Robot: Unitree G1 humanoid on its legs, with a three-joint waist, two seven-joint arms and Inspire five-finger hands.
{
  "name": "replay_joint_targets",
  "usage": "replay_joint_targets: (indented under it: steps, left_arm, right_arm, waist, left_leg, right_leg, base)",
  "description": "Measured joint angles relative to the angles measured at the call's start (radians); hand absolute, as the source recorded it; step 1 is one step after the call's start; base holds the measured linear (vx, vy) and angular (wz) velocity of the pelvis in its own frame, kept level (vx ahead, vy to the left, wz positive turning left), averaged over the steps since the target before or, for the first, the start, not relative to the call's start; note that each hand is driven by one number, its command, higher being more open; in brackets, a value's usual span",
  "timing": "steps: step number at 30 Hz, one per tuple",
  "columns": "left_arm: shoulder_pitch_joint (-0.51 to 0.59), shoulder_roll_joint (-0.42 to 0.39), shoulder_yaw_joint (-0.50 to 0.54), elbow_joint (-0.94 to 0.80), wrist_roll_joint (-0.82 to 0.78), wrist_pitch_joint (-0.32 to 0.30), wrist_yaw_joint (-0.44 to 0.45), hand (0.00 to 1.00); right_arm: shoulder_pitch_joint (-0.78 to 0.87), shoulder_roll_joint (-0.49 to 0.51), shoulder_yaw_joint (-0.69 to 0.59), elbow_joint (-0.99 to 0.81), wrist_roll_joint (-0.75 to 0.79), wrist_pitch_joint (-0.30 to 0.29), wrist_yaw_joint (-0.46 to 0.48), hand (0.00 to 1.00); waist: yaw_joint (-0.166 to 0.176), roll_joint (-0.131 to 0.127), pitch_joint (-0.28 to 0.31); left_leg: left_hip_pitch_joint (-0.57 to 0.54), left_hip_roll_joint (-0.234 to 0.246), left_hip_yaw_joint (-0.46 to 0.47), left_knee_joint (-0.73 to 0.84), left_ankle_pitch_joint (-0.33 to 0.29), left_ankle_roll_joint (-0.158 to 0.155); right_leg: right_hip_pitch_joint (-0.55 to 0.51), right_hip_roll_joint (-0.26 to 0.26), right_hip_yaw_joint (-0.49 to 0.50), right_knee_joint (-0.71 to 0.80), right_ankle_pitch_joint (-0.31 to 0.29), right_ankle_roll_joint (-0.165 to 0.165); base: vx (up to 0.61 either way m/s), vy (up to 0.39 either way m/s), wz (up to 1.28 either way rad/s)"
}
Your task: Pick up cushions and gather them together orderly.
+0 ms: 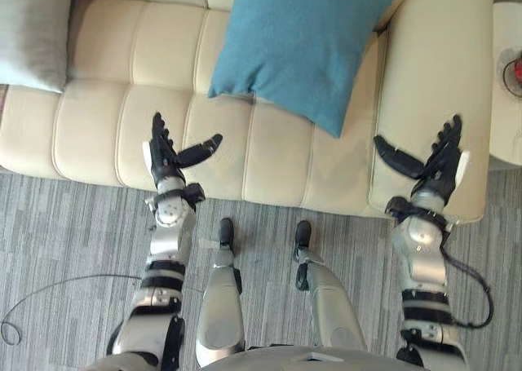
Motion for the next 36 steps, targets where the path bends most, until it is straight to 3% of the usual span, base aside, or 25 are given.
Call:
replay_joint_targets:
  steps: [6,11,15,20,28,32,34,35,36]
  left_arm:
    - [0.243,-0.081,-0.003,0.067,0.030,0.003,-0.055,1.00]
    - [0.293,-0.088,0.009,0.272,0.052,0.009,-0.108,1.00]
    - [0.322,-0.090,0.045,0.503,0.131,0.028,-0.151,1.00]
    - [0.320,-0.069,0.084,0.612,0.179,0.038,-0.175,1.00]
    - [0.310,-0.052,0.119,0.658,0.199,0.040,-0.186,1.00]
    - [0.285,-0.044,0.116,0.657,0.200,0.040,-0.184,1.00]
    - [0.256,-0.052,0.115,0.653,0.199,0.041,-0.182,1.00]
    - [0.236,-0.062,0.116,0.651,0.196,0.041,-0.178,1.00]
    - [0.229,-0.062,0.114,0.650,0.196,0.041,-0.176,1.00]
  right_arm:
    - [0.203,0.026,0.038,0.131,-0.004,0.000,0.070,1.00]
    - [0.213,0.031,0.094,0.335,-0.032,0.000,0.137,1.00]
    - [0.201,0.061,0.115,0.588,-0.059,0.001,0.195,1.00]
    - [0.180,0.059,0.068,0.776,-0.057,0.013,0.222,1.00]
    - [0.143,0.054,0.005,0.864,-0.056,0.018,0.217,1.00]
    - [0.098,0.062,0.030,0.857,-0.044,0.018,0.203,1.00]
    - [0.077,0.065,0.038,0.853,-0.033,0.018,0.193,1.00]
    - [0.063,0.072,0.036,0.846,-0.017,0.020,0.189,1.00]
    - [0.068,0.076,0.036,0.844,-0.015,0.020,0.188,1.00]
  waist:
    - [-0.001,0.018,-0.135]
    - [-0.002,0.031,-0.196]
    - [-0.002,0.025,-0.260]
    - [-0.003,0.018,-0.281]
    - [-0.008,-0.007,-0.282]
    - [-0.004,-0.018,-0.257]
    - [0.011,-0.005,-0.247]
    - [0.021,0.015,-0.229]
    - [0.020,0.012,-0.228]
  left_leg:
    - [0.109,0.001,0.011,0.008,-0.054,0.004]
    - [0.177,0.002,0.011,0.007,-0.072,-0.005]
    - [0.225,-0.003,0.005,-0.001,-0.094,-0.001]
    - [0.265,-0.018,-0.003,-0.019,-0.099,-0.003]
    - [0.291,-0.032,0.023,-0.030,-0.104,0.000]
    - [0.250,-0.012,0.081,0.061,-0.147,0.002]
    - [0.201,0.036,0.104,0.124,-0.171,0.024]
    - [0.178,0.062,0.111,0.136,-0.165,0.014]
    - [0.173,0.062,0.103,0.144,-0.162,0.011]
  right_leg:
    - [0.113,-0.001,-0.003,-0.003,-0.046,0.006]
    - [0.202,0.000,-0.012,-0.046,-0.048,0.009]
    - [0.283,-0.001,-0.023,-0.120,-0.036,0.027]
    - [0.356,-0.008,-0.029,-0.194,-0.007,0.034]
    - [0.377,-0.019,-0.006,-0.218,0.009,0.040]
    - [0.318,-0.009,0.039,-0.165,0.026,0.036]
    - [0.285,0.011,0.046,-0.176,0.092,0.067]
    - [0.216,0.010,0.012,0.058,-0.032,0.016]
    - [0.190,-0.007,-0.004,0.181,-0.088,0.005]
  base:
    - [0.09,0.019,0.00]
    - [0.03,0.022,0.03]
    - [0.02,0.034,0.07]
    - [0.07,0.043,0.05]
    - [0.04,0.052,-0.08]
    - [-0.07,0.027,-0.49]
    - [-0.19,0.000,-0.51]
    - [-0.16,-0.060,-0.28]
    - [-0.11,-0.067,0.00]
